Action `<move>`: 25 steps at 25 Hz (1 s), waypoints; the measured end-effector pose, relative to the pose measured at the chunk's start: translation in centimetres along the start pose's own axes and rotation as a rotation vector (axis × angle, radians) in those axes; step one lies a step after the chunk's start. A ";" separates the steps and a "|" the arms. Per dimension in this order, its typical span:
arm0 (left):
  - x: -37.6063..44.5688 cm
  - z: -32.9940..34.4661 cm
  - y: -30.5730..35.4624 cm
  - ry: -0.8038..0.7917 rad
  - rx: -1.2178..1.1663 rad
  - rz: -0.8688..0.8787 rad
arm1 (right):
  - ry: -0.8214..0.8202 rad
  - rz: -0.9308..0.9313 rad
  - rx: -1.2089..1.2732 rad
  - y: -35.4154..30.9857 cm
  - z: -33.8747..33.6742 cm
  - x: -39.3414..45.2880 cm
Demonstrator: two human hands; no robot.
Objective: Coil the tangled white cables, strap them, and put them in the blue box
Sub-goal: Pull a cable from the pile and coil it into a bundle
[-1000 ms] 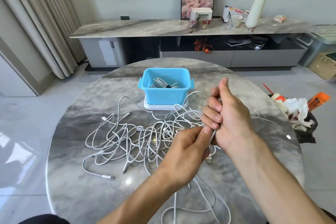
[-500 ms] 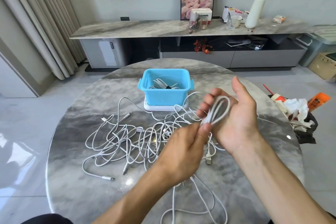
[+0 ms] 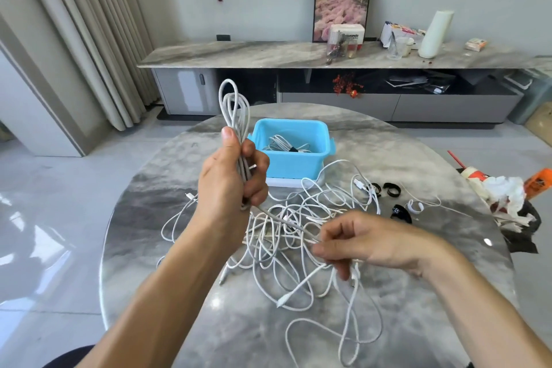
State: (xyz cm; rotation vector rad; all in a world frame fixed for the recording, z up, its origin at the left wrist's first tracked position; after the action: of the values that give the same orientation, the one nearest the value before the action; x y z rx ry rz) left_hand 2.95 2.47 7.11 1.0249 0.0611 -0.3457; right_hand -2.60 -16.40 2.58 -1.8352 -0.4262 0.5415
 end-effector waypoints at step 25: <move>-0.4 1.2 -3.4 -0.618 1.161 0.183 | 0.695 -0.179 0.522 -2.6 -3.4 -3.0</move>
State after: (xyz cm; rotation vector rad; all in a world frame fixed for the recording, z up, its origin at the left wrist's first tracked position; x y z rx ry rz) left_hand 1.40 -0.10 4.99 1.9953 -0.8787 -0.5286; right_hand -3.20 -19.85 6.43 -1.3465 0.0314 -0.1230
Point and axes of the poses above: each hand's wrist, its own x-axis towards the middle knuckle, its own z-axis out of the palm, y = z × x, the point moved 2 cm from there along x, towards the middle knuckle, and after that the axes turned 13 degrees about -z, right-handed, at the moved point
